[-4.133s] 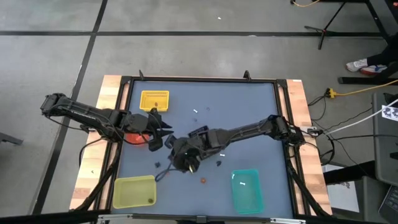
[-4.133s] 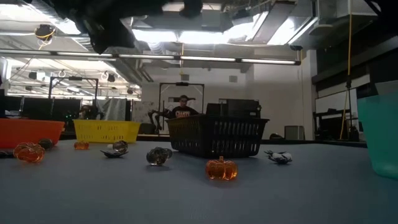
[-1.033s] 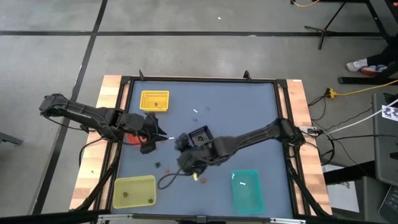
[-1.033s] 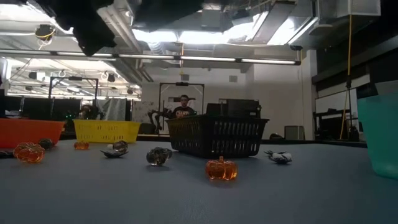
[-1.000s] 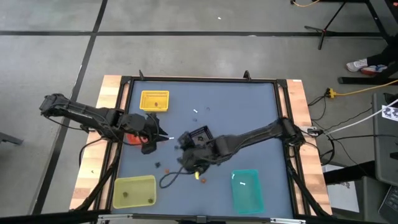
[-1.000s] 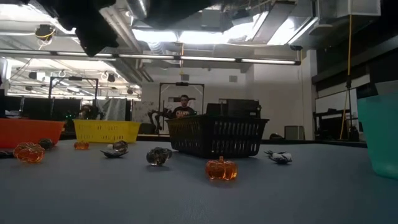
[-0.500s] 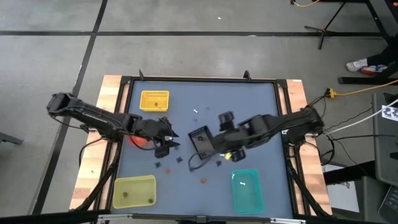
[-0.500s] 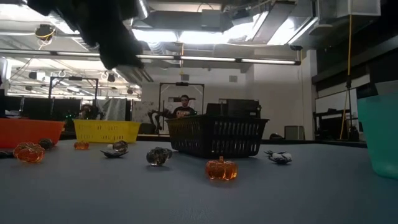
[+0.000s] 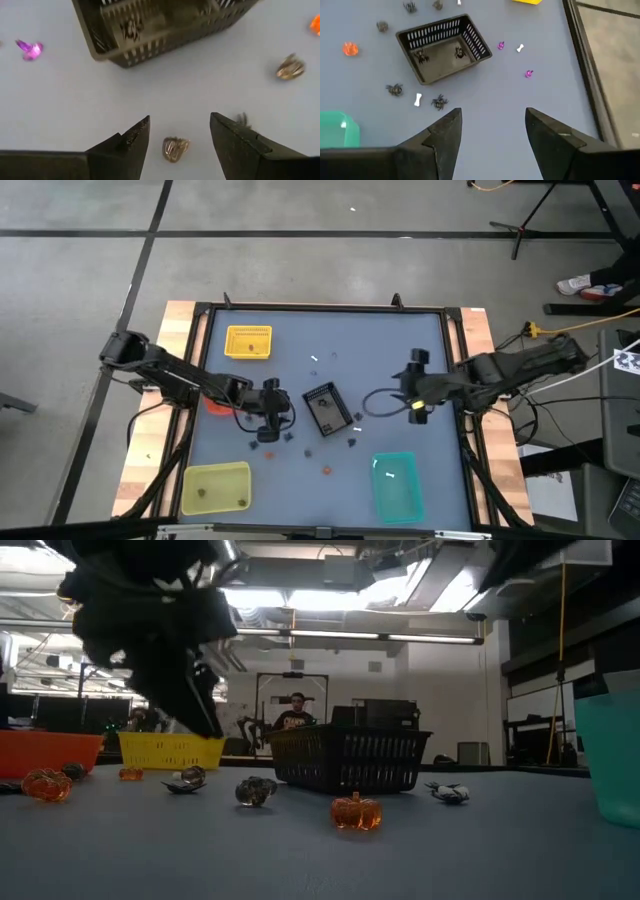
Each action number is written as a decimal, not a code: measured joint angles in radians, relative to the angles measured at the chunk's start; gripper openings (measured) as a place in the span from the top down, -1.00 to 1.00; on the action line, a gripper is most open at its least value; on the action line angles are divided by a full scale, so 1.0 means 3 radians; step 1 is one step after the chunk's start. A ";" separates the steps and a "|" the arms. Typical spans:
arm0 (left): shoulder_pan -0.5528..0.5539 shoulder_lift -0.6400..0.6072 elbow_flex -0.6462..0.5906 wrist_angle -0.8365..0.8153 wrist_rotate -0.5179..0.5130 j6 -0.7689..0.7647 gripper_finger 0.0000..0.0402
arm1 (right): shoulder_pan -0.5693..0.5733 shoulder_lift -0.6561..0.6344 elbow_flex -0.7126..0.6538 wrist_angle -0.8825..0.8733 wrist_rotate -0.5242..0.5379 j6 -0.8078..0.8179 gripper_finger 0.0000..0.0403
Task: Sort Halloween decoration
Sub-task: Put the black skull toy into the bottom yellow bin
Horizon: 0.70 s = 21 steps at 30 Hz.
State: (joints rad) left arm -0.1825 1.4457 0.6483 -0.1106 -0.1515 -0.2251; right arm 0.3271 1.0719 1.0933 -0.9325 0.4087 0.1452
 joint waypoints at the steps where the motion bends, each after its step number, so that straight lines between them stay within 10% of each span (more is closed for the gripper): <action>1: 0.0000 0.0045 0.0000 0.0000 -0.0010 0.0000 0.05 | 0.0000 -0.0156 -0.0193 0.0150 -0.0001 0.0059 -0.07; 10: 0.0000 0.0342 0.0000 -0.0039 -0.0077 -0.0004 0.05 | 0.0000 -0.1148 -0.1470 0.1282 -0.0030 0.0313 -0.07; 21: 0.0001 0.0398 0.0001 -0.0115 -0.0076 -0.0029 0.06 | -0.0001 -0.1275 -0.1813 0.1568 -0.0065 0.0399 -0.07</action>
State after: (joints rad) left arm -0.1823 1.5650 0.6487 -0.1450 -0.1743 -0.2337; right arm 0.3269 0.6894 0.5495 -0.4621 0.3893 0.2649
